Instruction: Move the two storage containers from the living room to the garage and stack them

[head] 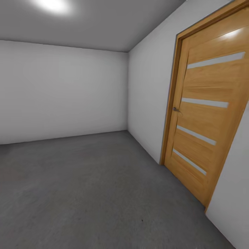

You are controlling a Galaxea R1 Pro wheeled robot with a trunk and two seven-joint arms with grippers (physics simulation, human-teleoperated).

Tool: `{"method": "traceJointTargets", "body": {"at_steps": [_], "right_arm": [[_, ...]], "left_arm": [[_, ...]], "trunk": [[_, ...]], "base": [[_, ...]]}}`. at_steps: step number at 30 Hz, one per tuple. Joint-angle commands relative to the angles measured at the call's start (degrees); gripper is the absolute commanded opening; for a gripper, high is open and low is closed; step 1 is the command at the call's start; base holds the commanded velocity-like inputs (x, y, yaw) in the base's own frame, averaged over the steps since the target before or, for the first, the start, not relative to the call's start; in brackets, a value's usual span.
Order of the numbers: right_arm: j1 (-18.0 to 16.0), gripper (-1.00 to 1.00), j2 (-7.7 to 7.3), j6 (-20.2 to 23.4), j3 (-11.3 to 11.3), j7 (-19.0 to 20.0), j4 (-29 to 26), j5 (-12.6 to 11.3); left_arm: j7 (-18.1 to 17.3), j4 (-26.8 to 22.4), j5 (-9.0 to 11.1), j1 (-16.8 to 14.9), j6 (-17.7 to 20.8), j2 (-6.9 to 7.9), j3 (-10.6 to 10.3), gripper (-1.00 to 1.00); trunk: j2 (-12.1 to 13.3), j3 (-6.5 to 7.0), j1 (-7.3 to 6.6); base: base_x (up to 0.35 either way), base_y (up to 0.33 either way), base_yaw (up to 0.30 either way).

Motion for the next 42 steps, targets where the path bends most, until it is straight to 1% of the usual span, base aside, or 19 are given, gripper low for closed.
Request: {"method": "traceJointTargets", "body": {"at_steps": [1, 29, 38, 42], "right_arm": [[-0.01, 1.0, -0.01, -0.14, -0.03, 0.15, -0.02, -0.04], [-0.01, 1.0, -0.01, -0.14, -0.03, 0.19, -0.02, -0.04], [-0.01, 1.0, -0.09, 0.0, 0.09, 0.16, -0.02, 0.02], [-0.01, 1.0, -0.15, 0.07, 0.33, 0.24, -0.02, 0.07]], "left_arm": [[0.02, -0.02, 0.59, 0.0, -0.12, -0.02, 0.0, 1.0], [0.03, -0.02, 0.66, 0.0, -0.15, -0.02, 0.0, 1.0], [0.02, -0.07, 0.67, 0.0, -0.15, -0.02, 0.0, 1.0], [0.02, -0.02, 0.67, 0.0, -0.09, -0.02, 0.0, 1.0]], "trunk": [[-0.03, -0.05, 0.0], [-0.03, -0.05, 0.0], [-0.03, -0.05, 0.0], [-0.03, -0.05, 0.0]], "base": [[0.0, 0.0, -0.243], [0.0, 0.0, -0.243], [0.004, 0.0, -0.064], [0.232, 0.0, -0.004]]}}
